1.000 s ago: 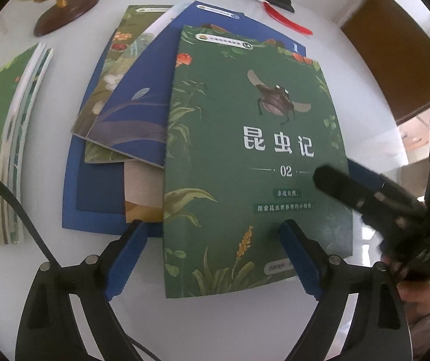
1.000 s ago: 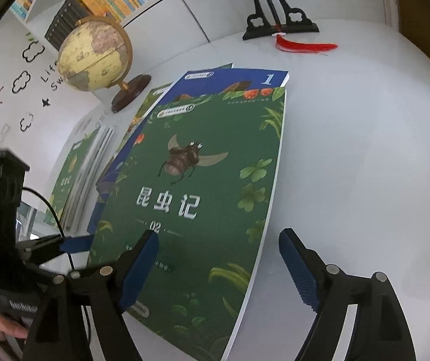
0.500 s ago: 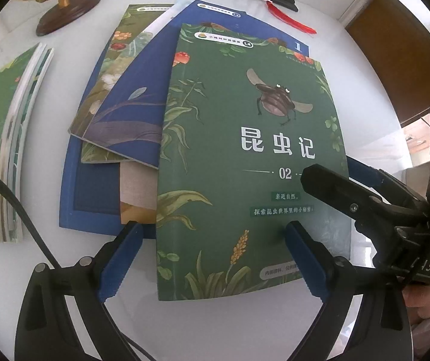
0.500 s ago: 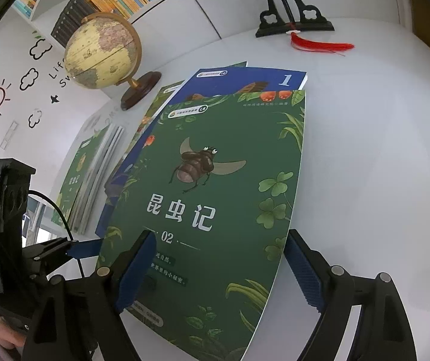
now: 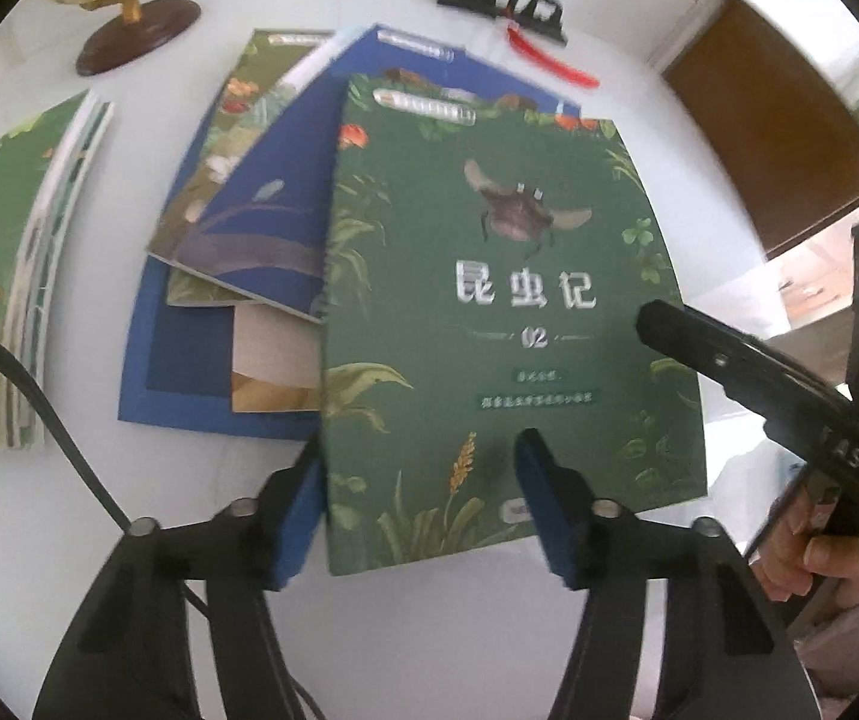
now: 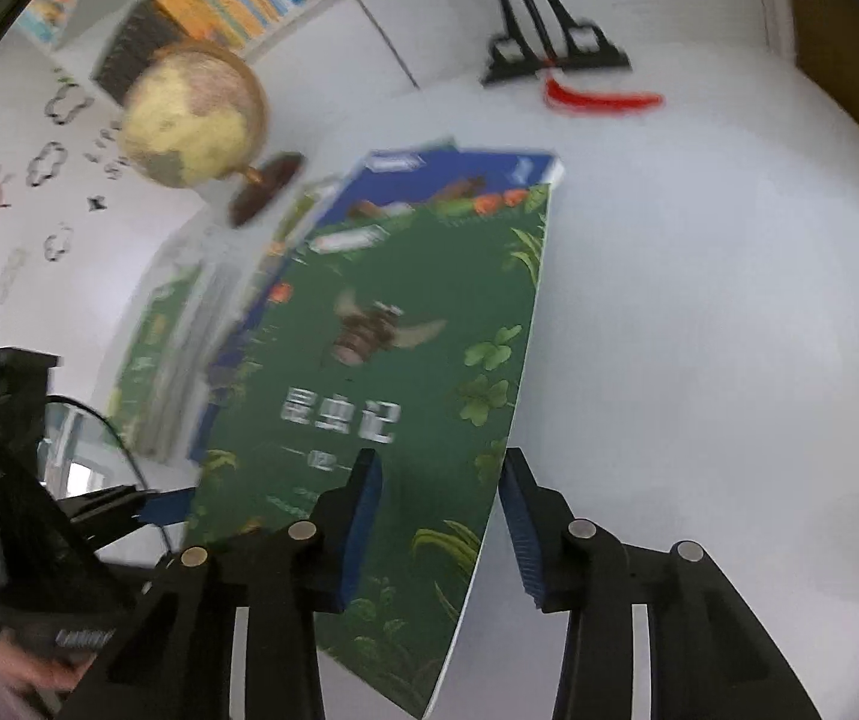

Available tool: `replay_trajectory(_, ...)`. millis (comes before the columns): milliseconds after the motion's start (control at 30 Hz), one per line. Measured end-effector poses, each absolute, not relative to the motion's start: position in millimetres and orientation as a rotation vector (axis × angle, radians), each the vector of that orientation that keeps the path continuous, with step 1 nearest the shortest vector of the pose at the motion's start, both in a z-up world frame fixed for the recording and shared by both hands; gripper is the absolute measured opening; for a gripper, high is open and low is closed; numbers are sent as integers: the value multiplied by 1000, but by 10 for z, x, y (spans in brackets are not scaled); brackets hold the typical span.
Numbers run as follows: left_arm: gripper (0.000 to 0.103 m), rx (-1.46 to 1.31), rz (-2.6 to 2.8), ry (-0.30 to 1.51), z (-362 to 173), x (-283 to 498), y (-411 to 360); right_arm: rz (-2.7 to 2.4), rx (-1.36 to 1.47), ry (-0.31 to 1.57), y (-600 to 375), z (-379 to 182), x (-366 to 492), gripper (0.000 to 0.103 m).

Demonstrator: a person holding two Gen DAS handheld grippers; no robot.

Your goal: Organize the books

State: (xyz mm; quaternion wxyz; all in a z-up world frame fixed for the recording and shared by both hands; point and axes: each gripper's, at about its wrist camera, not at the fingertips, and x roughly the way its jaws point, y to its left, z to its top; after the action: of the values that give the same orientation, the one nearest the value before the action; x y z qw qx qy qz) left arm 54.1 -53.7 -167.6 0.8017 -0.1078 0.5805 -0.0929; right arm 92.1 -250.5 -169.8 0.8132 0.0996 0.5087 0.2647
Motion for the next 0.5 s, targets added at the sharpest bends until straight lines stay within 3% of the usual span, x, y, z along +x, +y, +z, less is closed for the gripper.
replay_trajectory(133,49,-279,-249,1192,-1522,467,-519,672,229,996,-2529,-1459,795,29)
replay_trajectory(233,49,-266,-281,1180,-1482,444,-628,637,12,958,-2311,-1391,688,28)
replay_trajectory(400,49,-204,-327,1213,-1597,629,-786,590,-168,940,-2208,-1467,612,19)
replay_trajectory(500,39,-148,-329,1214,-1571,689,-861,590,-245,959,-2237,-1581,603,18)
